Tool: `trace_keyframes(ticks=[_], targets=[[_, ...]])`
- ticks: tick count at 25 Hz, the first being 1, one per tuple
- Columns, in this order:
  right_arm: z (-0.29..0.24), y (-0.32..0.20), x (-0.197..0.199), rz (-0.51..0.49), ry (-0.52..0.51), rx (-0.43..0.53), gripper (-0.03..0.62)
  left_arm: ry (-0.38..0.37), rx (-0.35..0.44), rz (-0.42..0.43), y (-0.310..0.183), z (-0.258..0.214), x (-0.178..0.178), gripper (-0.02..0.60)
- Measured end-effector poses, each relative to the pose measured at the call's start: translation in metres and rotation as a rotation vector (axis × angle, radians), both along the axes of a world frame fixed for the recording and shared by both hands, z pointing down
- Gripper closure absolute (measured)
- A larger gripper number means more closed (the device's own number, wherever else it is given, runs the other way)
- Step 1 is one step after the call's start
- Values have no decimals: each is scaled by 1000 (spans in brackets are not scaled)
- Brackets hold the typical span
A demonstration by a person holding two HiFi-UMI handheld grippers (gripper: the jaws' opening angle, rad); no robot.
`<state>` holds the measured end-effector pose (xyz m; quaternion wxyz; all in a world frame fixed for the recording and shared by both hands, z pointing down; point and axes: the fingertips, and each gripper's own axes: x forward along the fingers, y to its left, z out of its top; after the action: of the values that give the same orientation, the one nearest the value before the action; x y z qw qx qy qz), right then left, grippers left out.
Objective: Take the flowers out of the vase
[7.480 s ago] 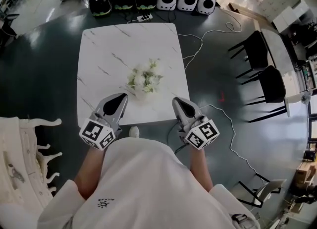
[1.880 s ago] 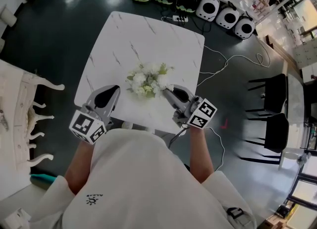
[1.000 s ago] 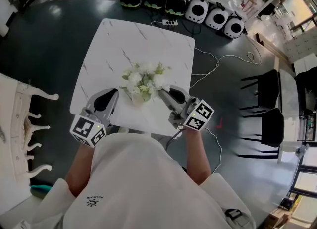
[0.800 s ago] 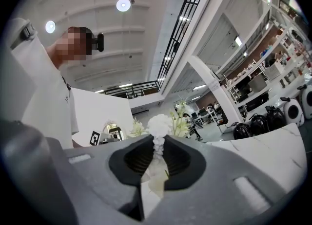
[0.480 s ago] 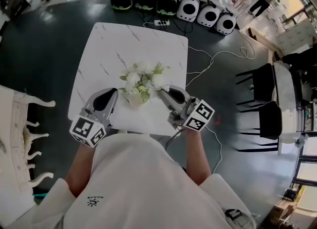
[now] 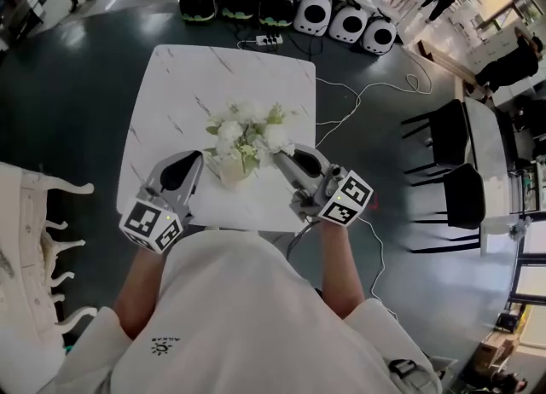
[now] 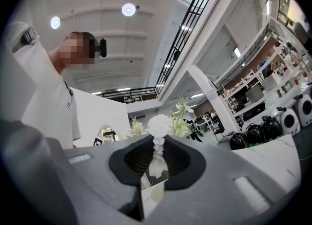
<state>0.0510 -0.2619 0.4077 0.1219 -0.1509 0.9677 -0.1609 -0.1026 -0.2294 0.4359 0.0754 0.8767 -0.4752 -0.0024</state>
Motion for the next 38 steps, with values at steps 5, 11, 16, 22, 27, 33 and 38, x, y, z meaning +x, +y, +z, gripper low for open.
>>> trace_keyframes(ticks=[5, 11, 16, 22, 27, 33, 38], targets=[[-11, 3, 4, 22, -26, 14, 548, 1, 11, 17, 0, -4, 1, 593], [-30, 5, 6, 35, -77, 37, 548, 1, 20, 35, 0, -5, 3, 592], [-44, 10, 5, 37, -100, 60, 548, 3, 27, 44, 1, -8, 3, 593], [-51, 15, 2, 46, -110, 68, 548, 6, 40, 58, -2, -13, 3, 592], [-56, 17, 2, 58, -117, 75, 548, 11, 48, 69, -3, -17, 4, 593], [-71, 27, 6, 83, -133, 96, 548, 15, 59, 84, 4, -25, 5, 593], [-88, 30, 23, 107, -159, 107, 548, 14, 70, 96, 4, -39, 19, 592]])
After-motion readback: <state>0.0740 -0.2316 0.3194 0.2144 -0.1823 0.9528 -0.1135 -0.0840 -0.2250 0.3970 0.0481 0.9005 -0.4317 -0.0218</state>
